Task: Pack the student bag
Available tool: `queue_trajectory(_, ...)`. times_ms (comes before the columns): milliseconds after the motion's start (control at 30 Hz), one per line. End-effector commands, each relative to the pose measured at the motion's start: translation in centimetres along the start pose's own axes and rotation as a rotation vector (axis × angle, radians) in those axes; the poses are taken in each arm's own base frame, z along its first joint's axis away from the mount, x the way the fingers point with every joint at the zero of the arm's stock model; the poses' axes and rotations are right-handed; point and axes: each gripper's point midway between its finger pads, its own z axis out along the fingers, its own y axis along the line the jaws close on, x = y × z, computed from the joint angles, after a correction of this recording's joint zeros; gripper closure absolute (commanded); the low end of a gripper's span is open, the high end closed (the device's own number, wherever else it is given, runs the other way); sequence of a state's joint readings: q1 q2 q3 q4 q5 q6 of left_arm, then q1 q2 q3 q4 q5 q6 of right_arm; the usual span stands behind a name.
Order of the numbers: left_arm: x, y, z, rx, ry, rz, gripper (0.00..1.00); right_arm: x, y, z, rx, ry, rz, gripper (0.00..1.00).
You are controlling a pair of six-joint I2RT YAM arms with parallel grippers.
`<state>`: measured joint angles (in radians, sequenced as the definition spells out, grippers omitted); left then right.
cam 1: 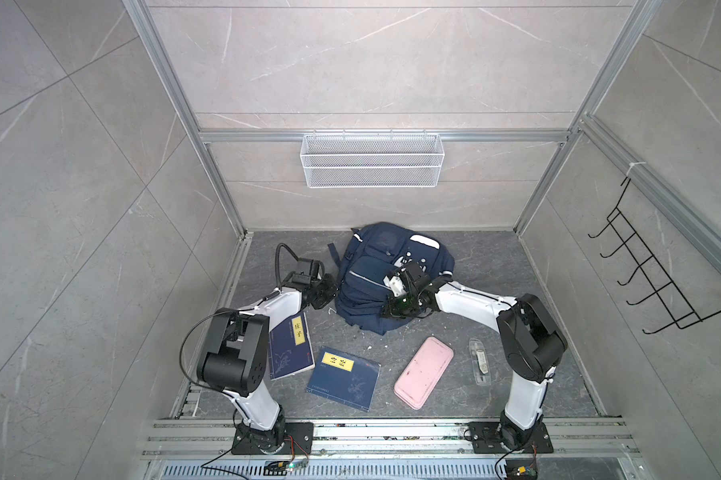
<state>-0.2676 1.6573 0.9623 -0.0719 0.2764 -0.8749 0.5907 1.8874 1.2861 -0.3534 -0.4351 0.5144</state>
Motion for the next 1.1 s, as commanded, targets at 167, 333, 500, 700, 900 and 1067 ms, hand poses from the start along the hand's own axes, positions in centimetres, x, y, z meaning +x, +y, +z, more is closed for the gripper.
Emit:
queue_trajectory(167,3.1,-2.5,-0.2,0.09,0.005,-0.063,1.0,-5.5,0.8,-3.8,-0.046,-0.075,-0.078,1.0)
queue_trajectory(333,3.5,-5.9,0.4,0.138,-0.023,-0.053,1.0,-2.9,3.3,-2.7,-0.076,0.015,-0.137,1.0)
queue_trajectory(500,3.2,-9.0,1.0,0.185,-0.029,-0.04,1.0,-0.2,4.2,-1.3,-0.072,0.062,-0.165,1.0)
queue_trajectory(700,2.9,-11.1,0.9,0.221,-0.04,-0.026,1.0,1.4,4.1,0.5,-0.08,0.075,-0.132,1.0)
queue_trajectory(900,4.3,-12.1,1.7,0.23,0.001,-0.002,1.0,1.3,5.3,2.6,-0.099,0.054,-0.114,1.0)
queue_trajectory(1067,4.9,-10.8,1.2,0.193,0.013,0.021,1.0,0.8,4.0,2.7,-0.044,0.005,-0.097,1.0)
